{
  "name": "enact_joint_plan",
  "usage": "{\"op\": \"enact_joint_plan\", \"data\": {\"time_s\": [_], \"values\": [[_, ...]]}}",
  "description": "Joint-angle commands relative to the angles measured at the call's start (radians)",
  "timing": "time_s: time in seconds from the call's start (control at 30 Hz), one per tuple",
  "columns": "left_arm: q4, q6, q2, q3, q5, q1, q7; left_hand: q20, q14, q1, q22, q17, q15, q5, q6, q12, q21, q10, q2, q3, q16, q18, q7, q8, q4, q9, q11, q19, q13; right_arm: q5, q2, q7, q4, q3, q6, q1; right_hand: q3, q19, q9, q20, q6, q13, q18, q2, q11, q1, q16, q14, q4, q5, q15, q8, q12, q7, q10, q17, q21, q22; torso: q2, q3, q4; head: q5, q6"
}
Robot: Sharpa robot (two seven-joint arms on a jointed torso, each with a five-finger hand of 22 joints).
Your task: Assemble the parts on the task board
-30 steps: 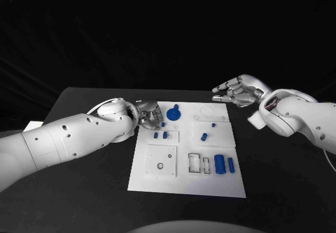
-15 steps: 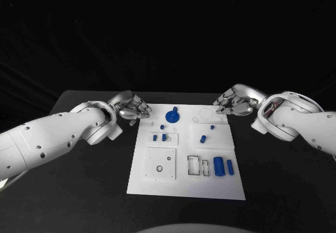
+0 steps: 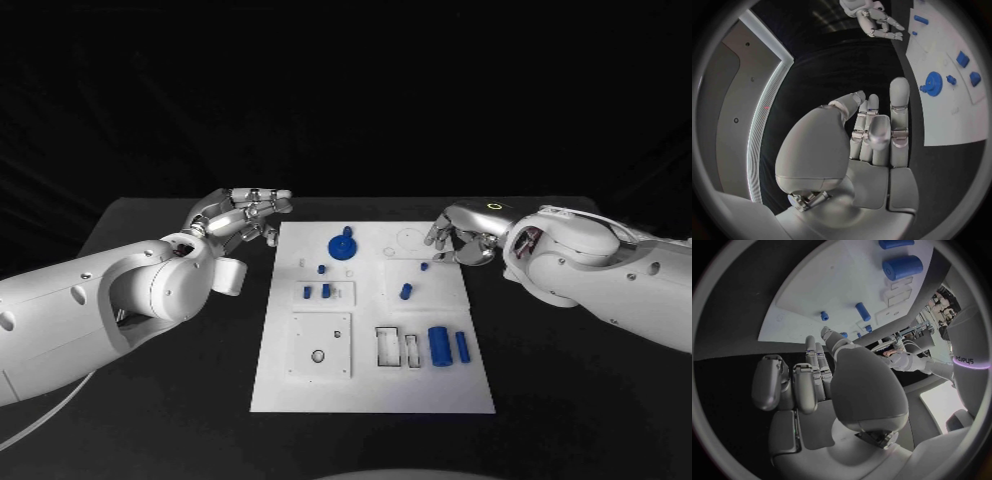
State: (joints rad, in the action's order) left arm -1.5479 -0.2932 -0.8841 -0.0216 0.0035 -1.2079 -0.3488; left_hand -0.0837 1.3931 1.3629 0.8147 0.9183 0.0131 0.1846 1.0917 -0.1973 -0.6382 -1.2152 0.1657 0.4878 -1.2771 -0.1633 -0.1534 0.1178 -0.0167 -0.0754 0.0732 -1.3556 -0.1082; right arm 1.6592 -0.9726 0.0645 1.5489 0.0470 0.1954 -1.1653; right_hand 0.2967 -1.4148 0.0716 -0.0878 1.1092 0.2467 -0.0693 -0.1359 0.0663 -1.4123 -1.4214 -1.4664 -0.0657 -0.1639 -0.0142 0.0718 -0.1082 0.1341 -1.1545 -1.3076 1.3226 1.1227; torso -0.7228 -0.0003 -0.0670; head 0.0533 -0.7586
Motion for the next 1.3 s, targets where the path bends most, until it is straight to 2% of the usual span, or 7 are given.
{"op": "enact_joint_plan", "data": {"time_s": [0.03,0.13,0.27,0.4,0.9,1.1,1.3], "values": [[-0.022,0.017,-0.007,0.000,0.145,0.001,-0.069,-0.001,-0.010,-0.005,-0.005,-0.003,0.000,0.007,0.003,-0.005,0.010,-0.003,-0.006,-0.008,0.006,-0.011,0.003,0.007,-0.001,0.001,-0.002,0.010,-0.002,0.136,0.004,0.055,0.010,0.000,-0.053,0.008,0.009,0.000,-0.002,-0.005,0.002,-0.015,-0.019,-0.013,0.006,0.003,0.005,-0.059,0.001,0.012,0.005,-0.006,0.011,0.000,0.004,-0.031,-0.009,-0.004,0.000,-0.0019,0.0003,0.006,0.002],[-0.035,0.023,-0.012,-0.001,0.153,0.002,-0.074,-0.001,-0.013,-0.008,-0.013,-0.009,0.000,0.007,0.001,-0.009,0.021,0.001,-0.007,-0.012,0.009,-0.012,0.003,0.007,-0.001,0.002,-0.002,0.014,-0.003,0.156,0.010,0.061,0.013,0.000,-0.065,0.014,0.015,0.001,-0.002,-0.006,0.001,-0.029,-0.019,-0.016,0.007,0.005,0.008,-0.058,0.001,0.018,0.005,-0.007,0.018,-0.001,0.005,-0.027,-0.010,-0.006,0.000,-0.0019,0.0011,0.007,0.001],[-0.045,0.028,-0.016,-0.001,0.161,0.002,-0.077,-0.001,-0.016,-0.009,-0.020,-0.014,-0.001,0.008,0.000,-0.011,0.030,0.003,-0.007,-0.014,0.011,-0.013,0.003,0.007,-0.001,0.002,-0.002,0.017,-0.004,0.172,0.021,0.064,0.013,-0.001,-0.078,0.023,0.024,0.001,-0.003,-0.006,0.000,-0.044,-0.020,-0.017,0.006,0.004,0.008,-0.058,0.002,0.023,0.004,-0.008,0.025,-0.002,0.007,-0.026,-0.012,-0.008,0.000,-0.0014,-0.0012,0.011,0.003],[-0.052,0.030,-0.019,-0.001,0.166,0.002,-0.077,-0.001,-0.017,-0.010,-0.023,-0.017,-0.001,0.008,-0.001,-0.013,0.034,0.005,-0.007,-0.016,0.013,-0.014,0.003,0.007,-0.001,0.003,-0.001,0.019,-0.005,0.179,0.031,0.063,0.010,-0.001,-0.088,0.029,0.033,0.001,-0.003,-0.004,-0.001,-0.056,-0.020,-0.016,0.006,0.003,0.009,-0.058,0.004,0.026,0.002,-0.008,0.030,-0.003,0.008,-0.025,-0.013,-0.009,0.000,-0.0019,-0.0015,0.008,0.003],[-0.064,0.035,-0.025,-0.001,0.169,0.002,-0.072,-0.002,-0.024,-0.011,-0.040,-0.030,-0.002,0.009,-0.006,-0.020,0.056,0.013,-0.009,-0.022,0.019,-0.017,0.001,0.008,0.002,0.004,0.000,0.026,-0.007,0.184,0.070,0.055,-0.017,-0.003,-0.109,0.043,0.085,0.000,-0.003,-0.001,0.000,-0.104,-0.020,-0.008,0.005,-0.001,0.011,-0.059,0.012,0.047,0.000,-0.007,0.039,-0.004,-0.004,-0.022,-0.015,-0.011,-0.001,0.0007,-0.0007,0.003,0.002],[-0.066,0.036,-0.026,-0.001,0.169,0.002,-0.069,-0.002,-0.026,-0.011,-0.043,-0.033,-0.002,0.009,-0.008,-0.022,0.060,0.016,-0.009,-0.023,0.020,-0.017,0.001,0.007,0.003,0.005,0.000,0.028,-0.008,0.184,0.079,0.055,-0.026,-0.003,-0.122,0.046,0.124,-0.002,-0.001,-0.001,0.012,-0.122,-0.020,0.005,0.003,-0.005,0.010,-0.059,0.017,0.073,0.000,-0.004,0.036,-0.004,-0.020,-0.023,-0.015,-0.009,-0.001,0.0011,0.0005,0.001,-0.001],[-0.066,0.036,-0.026,-0.001,0.169,0.002,-0.067,-0.002,-0.027,-0.011,-0.046,-0.035,-0.003,0.009,-0.009,-0.024,0.064,0.018,-0.010,-0.024,0.021,-0.018,0.000,0.007,0.004,0.005,0.001,0.029,-0.009,0.184,0.084,0.055,-0.029,-0.004,-0.134,0.047,0.162,-0.006,0.004,0.000,0.040,-0.132,-0.018,0.022,-0.002,-0.006,0.004,-0.061,0.024,0.104,-0.003,0.004,0.029,-0.008,-0.053,-0.030,-0.009,-0.001,-0.001,0.0005,0.0007,0.004,-0.003]]}}
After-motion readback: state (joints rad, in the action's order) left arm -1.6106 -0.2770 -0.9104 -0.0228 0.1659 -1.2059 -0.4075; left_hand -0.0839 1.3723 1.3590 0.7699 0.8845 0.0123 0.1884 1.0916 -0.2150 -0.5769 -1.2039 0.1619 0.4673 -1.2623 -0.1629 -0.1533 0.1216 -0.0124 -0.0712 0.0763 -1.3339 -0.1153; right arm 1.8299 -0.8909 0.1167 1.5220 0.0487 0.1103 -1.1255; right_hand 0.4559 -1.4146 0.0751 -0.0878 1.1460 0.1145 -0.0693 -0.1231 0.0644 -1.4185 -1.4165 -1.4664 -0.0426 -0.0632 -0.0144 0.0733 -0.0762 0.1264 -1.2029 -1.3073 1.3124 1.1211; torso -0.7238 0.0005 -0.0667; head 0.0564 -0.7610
